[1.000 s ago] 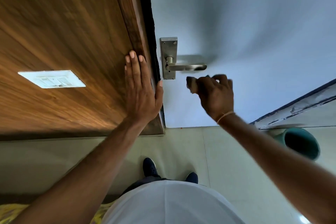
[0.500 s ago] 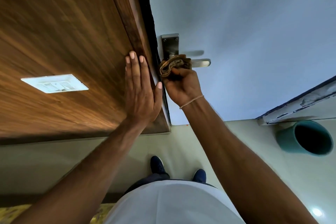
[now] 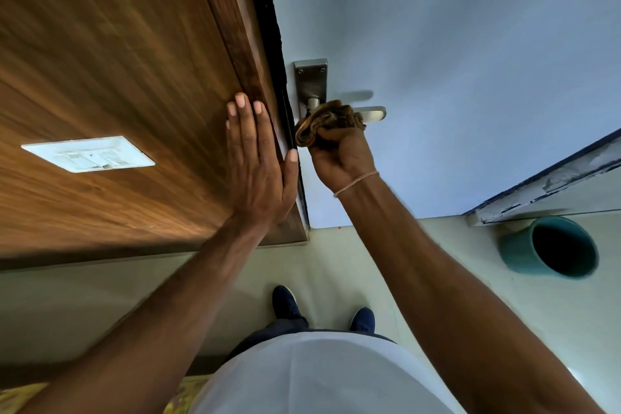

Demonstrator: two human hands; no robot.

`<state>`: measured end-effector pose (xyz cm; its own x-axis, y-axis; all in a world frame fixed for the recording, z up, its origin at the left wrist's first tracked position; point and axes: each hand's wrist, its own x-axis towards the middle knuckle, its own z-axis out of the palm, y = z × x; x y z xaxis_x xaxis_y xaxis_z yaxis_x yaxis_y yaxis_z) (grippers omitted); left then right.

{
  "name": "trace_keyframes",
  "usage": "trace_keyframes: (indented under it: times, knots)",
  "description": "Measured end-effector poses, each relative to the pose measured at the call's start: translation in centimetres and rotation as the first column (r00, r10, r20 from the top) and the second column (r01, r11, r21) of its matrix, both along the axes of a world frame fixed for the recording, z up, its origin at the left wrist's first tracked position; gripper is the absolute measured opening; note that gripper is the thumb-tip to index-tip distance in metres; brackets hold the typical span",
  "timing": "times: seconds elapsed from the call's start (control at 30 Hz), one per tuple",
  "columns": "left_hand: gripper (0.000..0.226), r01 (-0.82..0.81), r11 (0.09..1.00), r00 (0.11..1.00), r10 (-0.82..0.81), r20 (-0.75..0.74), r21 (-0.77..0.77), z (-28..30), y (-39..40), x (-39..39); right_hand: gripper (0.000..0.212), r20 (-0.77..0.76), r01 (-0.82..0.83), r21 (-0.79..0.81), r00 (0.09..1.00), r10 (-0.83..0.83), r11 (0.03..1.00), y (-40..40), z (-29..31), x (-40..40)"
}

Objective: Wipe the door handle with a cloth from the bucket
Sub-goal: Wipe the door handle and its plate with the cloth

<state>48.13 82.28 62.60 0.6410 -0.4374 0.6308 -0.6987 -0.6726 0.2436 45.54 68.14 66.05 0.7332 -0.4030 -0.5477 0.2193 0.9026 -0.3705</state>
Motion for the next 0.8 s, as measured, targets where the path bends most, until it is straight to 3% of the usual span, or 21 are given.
trace_keyframes:
  times: [0.33, 0.57, 0.67, 0.8]
  knots:
    - [0.081, -0.012, 1.0, 1.0, 0.012, 0.001, -0.017, -0.4, -0.5, 0.0, 0.051, 0.128, 0.108, 0.171, 0.983, -0.131, 0.979, -3.4, 0.1, 0.1]
    - [0.081, -0.04, 0.998, 0.999, 0.04, -0.01, -0.054, -0.5, -1.3, -0.3, 0.06, -0.04, 0.036, 0.165, 0.999, -0.029, 0.986, -1.5, 1.9, 1.3]
    - [0.082, -0.042, 0.998, 0.999, 0.041, -0.01, -0.042, -0.6, -1.3, -0.2, 0.084, -0.042, 0.075, 0.272, 0.997, -0.066, 0.959, -2.8, 1.7, 1.5]
    - [0.078, -0.034, 0.999, 0.999, 0.034, 0.008, -0.041, -0.6, -0.7, 0.0, 0.057, -0.029, 0.155, 0.285, 0.988, -0.153, 0.946, -5.1, 1.3, 1.0]
